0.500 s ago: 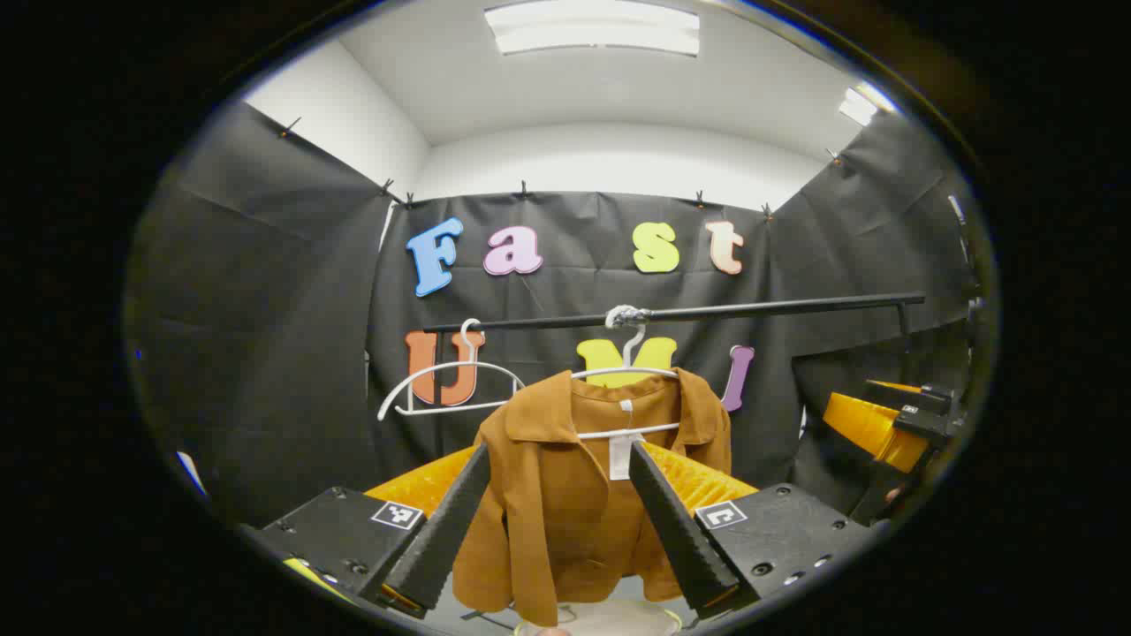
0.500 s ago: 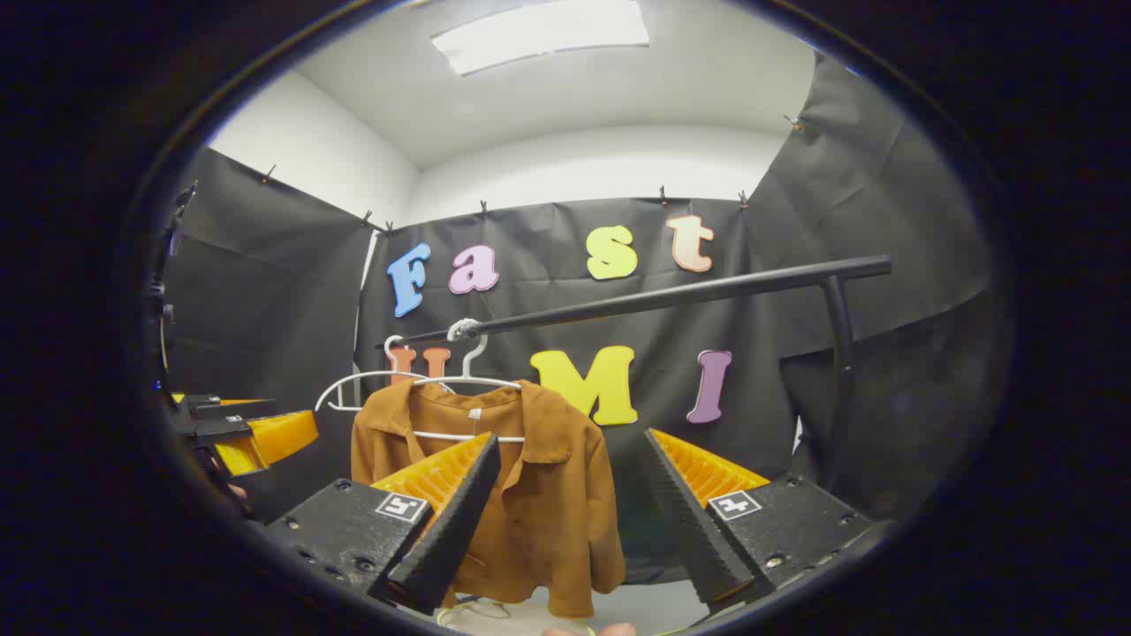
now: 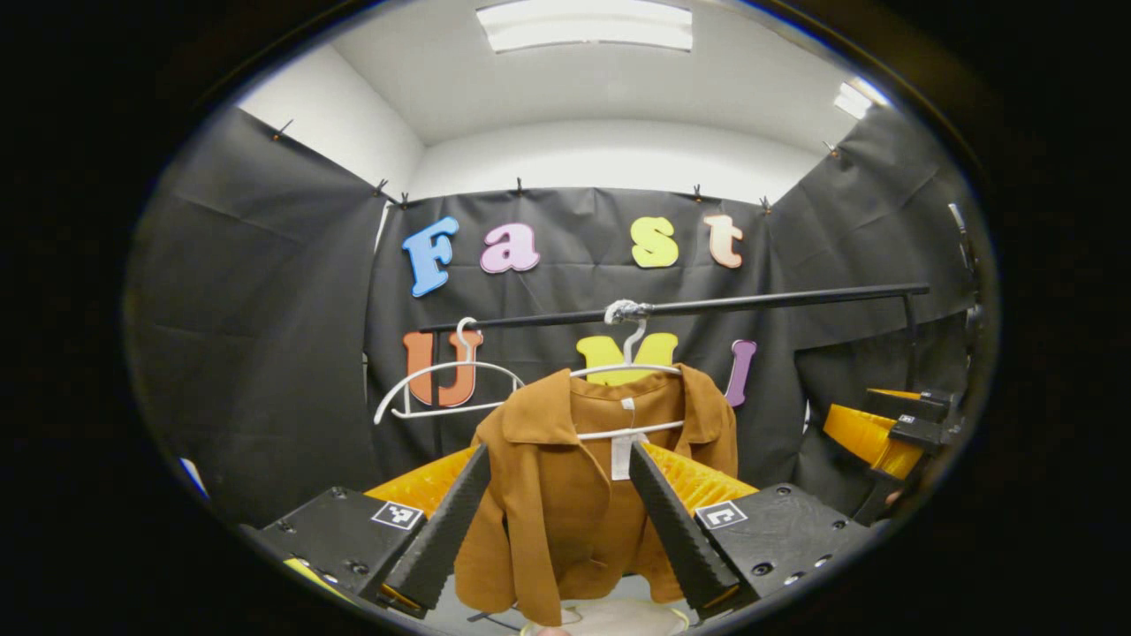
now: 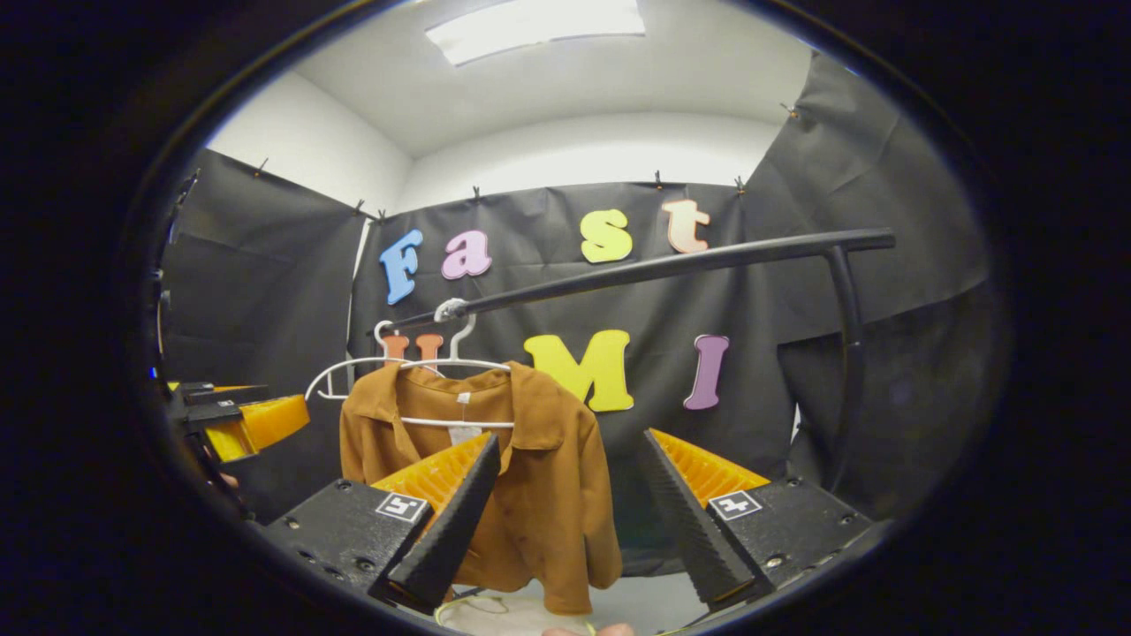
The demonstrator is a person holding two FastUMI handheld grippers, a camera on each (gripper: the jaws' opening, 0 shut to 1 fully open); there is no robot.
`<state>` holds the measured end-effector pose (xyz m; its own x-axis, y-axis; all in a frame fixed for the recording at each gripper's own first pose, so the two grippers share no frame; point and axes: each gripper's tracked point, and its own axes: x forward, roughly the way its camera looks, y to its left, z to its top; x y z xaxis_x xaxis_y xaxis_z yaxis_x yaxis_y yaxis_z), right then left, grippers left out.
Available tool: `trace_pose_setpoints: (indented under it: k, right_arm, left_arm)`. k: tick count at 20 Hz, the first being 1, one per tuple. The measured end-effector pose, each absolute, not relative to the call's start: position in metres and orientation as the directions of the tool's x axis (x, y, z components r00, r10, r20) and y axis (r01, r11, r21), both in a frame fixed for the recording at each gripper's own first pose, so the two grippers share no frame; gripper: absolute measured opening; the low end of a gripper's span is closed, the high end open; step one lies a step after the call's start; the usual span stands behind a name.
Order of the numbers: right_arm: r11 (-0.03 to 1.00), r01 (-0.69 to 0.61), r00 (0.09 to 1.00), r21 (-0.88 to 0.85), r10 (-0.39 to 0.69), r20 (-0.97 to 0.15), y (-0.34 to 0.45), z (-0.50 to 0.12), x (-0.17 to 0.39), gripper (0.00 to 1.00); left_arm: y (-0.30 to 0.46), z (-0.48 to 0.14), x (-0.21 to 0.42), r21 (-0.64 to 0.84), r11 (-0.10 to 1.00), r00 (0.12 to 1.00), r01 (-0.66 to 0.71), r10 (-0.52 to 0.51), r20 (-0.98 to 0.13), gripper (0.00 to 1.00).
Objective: Grasp the clothes on the hanger with both hands and then place them into the laundry hamper below.
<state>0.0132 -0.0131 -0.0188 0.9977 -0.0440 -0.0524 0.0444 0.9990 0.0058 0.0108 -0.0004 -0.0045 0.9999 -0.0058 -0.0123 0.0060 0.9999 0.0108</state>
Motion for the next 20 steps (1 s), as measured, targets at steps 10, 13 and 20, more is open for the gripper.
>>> trace_pose_setpoints:
  k: [10,13,20]
  right_arm:
    - [0.999,0.04,0.992,0.009,-0.038,-0.122,0.012,-0.045,0.025,1.0]
    - [0.999,0.039,0.99,0.016,-0.036,-0.135,0.023,-0.048,0.03,1.0]
    - [0.997,0.076,0.978,0.015,-0.071,-0.197,0.039,-0.074,0.055,1.0]
  left_arm:
    - [-0.006,-0.038,0.017,-0.031,0.999,0.994,0.035,-0.038,-0.104,1.0]
    - [-0.009,-0.041,0.023,-0.056,0.997,0.992,0.055,-0.061,-0.114,1.0]
    - [0.0,-0.06,0.045,-0.089,0.993,0.984,0.076,-0.089,-0.154,1.0]
